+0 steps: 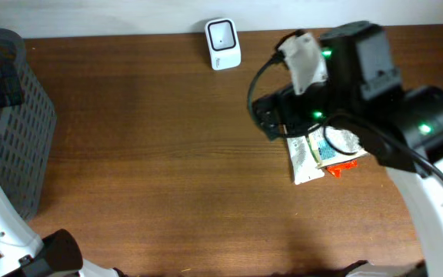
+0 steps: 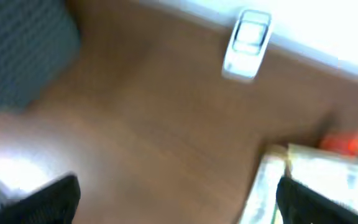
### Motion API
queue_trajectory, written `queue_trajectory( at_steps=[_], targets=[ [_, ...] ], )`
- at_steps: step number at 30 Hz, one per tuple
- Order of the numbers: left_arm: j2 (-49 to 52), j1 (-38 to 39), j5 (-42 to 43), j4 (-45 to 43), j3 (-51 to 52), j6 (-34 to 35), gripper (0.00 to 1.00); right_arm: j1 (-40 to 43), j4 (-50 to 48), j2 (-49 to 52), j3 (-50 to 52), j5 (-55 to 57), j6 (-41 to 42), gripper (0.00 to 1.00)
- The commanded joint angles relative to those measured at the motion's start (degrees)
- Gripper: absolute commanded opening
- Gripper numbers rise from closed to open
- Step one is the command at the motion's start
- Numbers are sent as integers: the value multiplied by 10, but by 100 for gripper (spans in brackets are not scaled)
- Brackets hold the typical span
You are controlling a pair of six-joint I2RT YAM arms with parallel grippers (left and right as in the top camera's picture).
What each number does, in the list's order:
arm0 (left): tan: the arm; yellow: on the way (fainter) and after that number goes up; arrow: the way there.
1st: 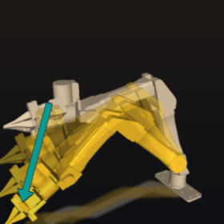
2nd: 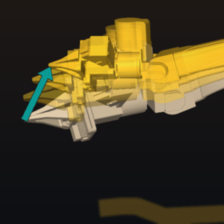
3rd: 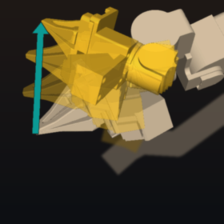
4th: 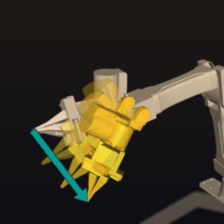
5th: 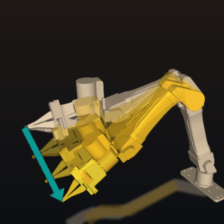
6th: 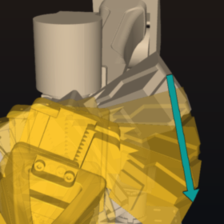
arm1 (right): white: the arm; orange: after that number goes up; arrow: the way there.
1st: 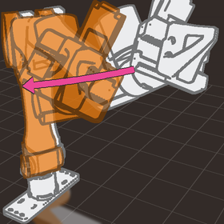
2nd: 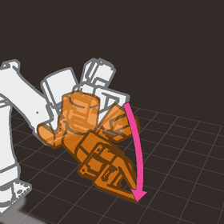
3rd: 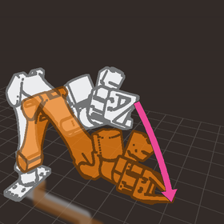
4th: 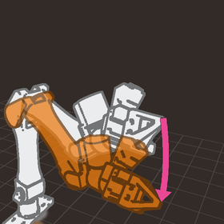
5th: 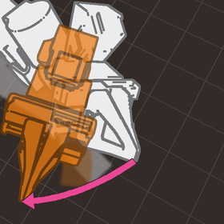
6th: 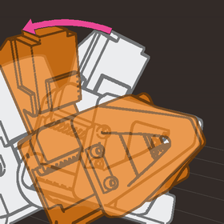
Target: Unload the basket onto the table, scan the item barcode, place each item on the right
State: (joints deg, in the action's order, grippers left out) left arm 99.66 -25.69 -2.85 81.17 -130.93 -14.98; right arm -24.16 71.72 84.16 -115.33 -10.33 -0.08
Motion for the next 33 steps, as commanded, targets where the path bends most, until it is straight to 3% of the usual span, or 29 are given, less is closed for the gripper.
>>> queue_trajectory(
  at_steps=[1, 11, 15, 22, 26, 33],
  targets=[
    [-3, -3, 2, 0, -1, 8, 99, 53, -87, -97, 109, 4, -12, 99],
    [-3, -4, 2, 0, -1, 8, 99, 193, -576, -464, 720, -40, -12, 99],
    [-3, -3, 2, 0, -1, 8, 99, 209, -702, -625, 928, -29, -11, 99],
    [-3, -3, 2, 0, -1, 8, 99, 209, -727, -801, 1096, 4, 17, 99],
    [-3, -3, 2, 0, -1, 8, 99, 209, -725, -840, 1150, 27, 40, 99],
    [-3, -3, 3, 0, -1, 8, 99, 208, -678, -840, 1150, 39, 36, 99]
  ],
)
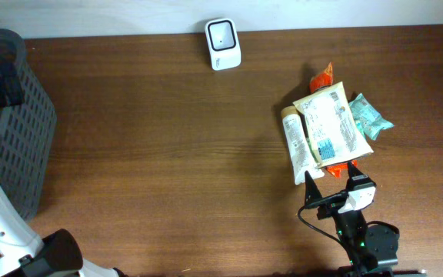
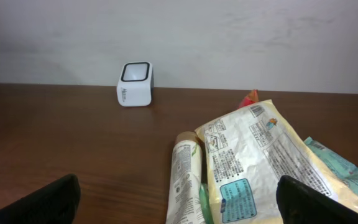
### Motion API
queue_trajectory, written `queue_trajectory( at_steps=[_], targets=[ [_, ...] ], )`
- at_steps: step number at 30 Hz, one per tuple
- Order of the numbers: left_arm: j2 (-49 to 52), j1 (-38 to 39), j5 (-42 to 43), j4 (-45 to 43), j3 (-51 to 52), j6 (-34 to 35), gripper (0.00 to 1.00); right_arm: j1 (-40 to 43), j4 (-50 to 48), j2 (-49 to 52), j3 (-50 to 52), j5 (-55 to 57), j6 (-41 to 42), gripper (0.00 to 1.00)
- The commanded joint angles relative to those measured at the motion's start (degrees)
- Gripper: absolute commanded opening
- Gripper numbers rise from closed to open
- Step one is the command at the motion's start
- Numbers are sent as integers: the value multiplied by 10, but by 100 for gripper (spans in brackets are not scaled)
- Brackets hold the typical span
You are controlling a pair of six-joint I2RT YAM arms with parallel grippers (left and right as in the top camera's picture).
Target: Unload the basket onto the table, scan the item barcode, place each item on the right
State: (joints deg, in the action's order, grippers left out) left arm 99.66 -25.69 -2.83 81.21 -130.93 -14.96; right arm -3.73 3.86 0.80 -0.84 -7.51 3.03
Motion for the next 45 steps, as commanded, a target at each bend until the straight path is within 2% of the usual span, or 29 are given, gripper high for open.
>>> queue_trajectory(
  at_steps=[1, 22, 26, 29, 34, 40, 43, 45],
  targets=[
    [-3, -3, 2, -1, -1, 8, 99, 4, 1, -6, 5, 11, 5, 98],
    [-3, -3, 2, -1, -1, 8, 99, 4, 1, -6, 5, 11, 5, 99],
    [-57, 26, 2, -1, 16, 8, 99, 4, 1, -6, 5, 11, 5, 99],
    [-126, 101, 2, -1, 83, 8, 99, 4, 1, -6, 5, 11, 5, 99],
    [-254, 242, 2, -1, 255, 8, 99, 4, 1, -6, 5, 11, 5, 99],
    [-359, 255, -2, 12, 338, 5, 99, 4, 1, -6, 5, 11, 5, 99],
    [-418, 255, -2, -74, 405, 5, 99, 4, 1, -6, 5, 11, 5, 99],
    [-475, 256, 7, -180, 490, 5, 99, 4, 1, -6, 5, 11, 5, 99]
  ],
)
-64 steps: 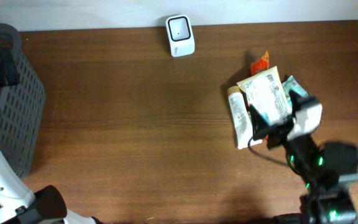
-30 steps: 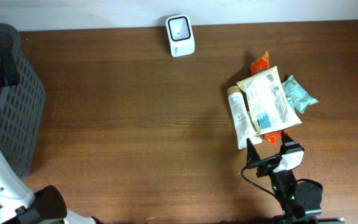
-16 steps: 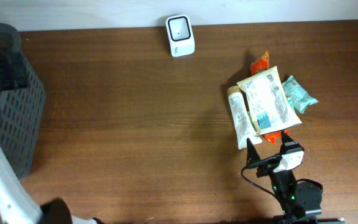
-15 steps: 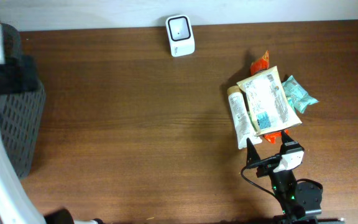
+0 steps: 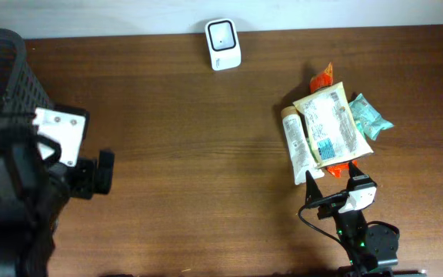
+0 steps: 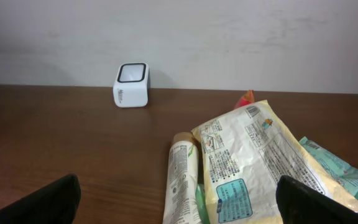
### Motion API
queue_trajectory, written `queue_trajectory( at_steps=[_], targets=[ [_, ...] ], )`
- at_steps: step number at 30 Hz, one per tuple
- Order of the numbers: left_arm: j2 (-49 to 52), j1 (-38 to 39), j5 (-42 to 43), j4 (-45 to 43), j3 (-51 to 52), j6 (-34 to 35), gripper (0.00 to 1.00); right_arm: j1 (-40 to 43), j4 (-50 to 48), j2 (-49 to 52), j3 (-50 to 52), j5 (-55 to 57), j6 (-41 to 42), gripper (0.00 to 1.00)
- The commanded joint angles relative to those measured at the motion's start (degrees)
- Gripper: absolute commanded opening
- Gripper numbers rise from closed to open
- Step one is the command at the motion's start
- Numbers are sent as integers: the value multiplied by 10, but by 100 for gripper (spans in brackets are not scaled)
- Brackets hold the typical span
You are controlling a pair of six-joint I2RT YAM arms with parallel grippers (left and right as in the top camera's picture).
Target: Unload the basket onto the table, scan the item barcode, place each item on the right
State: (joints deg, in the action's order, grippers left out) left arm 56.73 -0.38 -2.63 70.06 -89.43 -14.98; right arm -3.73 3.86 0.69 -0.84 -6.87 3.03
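Observation:
A white barcode scanner [image 5: 223, 34] [image 6: 131, 84] stands at the table's back edge. The items lie in a pile at the right: a cream printed pouch [image 5: 329, 123] [image 6: 260, 158] on top, a white tube [image 5: 294, 150] [image 6: 182, 177] along its left side, an orange packet [image 5: 323, 77] and a teal packet [image 5: 368, 114] [image 6: 337, 168] under it. My right gripper [image 5: 333, 181] [image 6: 179, 208] sits low just in front of the pile, open, nothing held. My left gripper [image 5: 98, 171] hangs high over the table's left; its jaws are unclear.
A dark mesh basket [image 5: 2, 54] stands at the far left, partly covered by my left arm and its white camera block [image 5: 56, 132]. Bare wooden tabletop [image 5: 183, 154] lies between scanner, basket and pile. A pale wall [image 6: 229, 31] rises behind the scanner.
My left arm has come into the overhead view at the left, high over the basket's near side. The right gripper stays open in front of the pile, its view shifted only slightly.
At first my right arm was high over the pile, hiding most of it, with its wrist view blurred. Then it was low at the table's front, open and facing the pile. It is still there, and the left arm now stands raised at the left.

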Motion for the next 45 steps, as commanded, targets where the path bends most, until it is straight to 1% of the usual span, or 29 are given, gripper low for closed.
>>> queue_trajectory(
  at_steps=[1, 3, 5, 8, 10, 14, 17, 19, 21, 22, 24, 45],
  targets=[
    [-81, 2, 14, -135, 130, 5, 99, 4, 1, -5, 5, 5, 5, 99],
    [-133, 2, 25, -233, 215, 5, 99, 4, 1, -5, 5, 5, 5, 99],
    [-209, 2, 56, -408, 355, 5, 99, 4, 1, -5, 5, 5, 5, 99],
    [-285, 6, 69, -588, 512, 3, 99, 4, 1, -5, 5, 5, 5, 99],
    [-343, 15, 69, -672, 621, -14, 99, 4, 1, -5, 5, 5, 5, 99],
    [-455, 21, 69, -753, 779, -36, 99, 4, 1, -5, 5, 5, 5, 99],
    [-538, 21, 69, -756, 850, -55, 99, 4, 1, -5, 5, 5, 5, 99],
    [-565, 21, 69, -760, 883, -60, 99, 4, 1, -5, 5, 5, 5, 99],
    [-565, 21, 69, -731, 890, -62, 99, 4, 1, -5, 5, 5, 5, 99],
    [-565, 21, 65, -690, 890, -64, 99, 4, 1, -5, 5, 5, 5, 99],
    [-564, 21, 59, -655, 890, -63, 99, 4, 1, -5, 5, 5, 5, 99],
    [-564, 21, 61, -657, 889, -63, 99, 4, 1, -5, 5, 5, 5, 99]
  ],
)
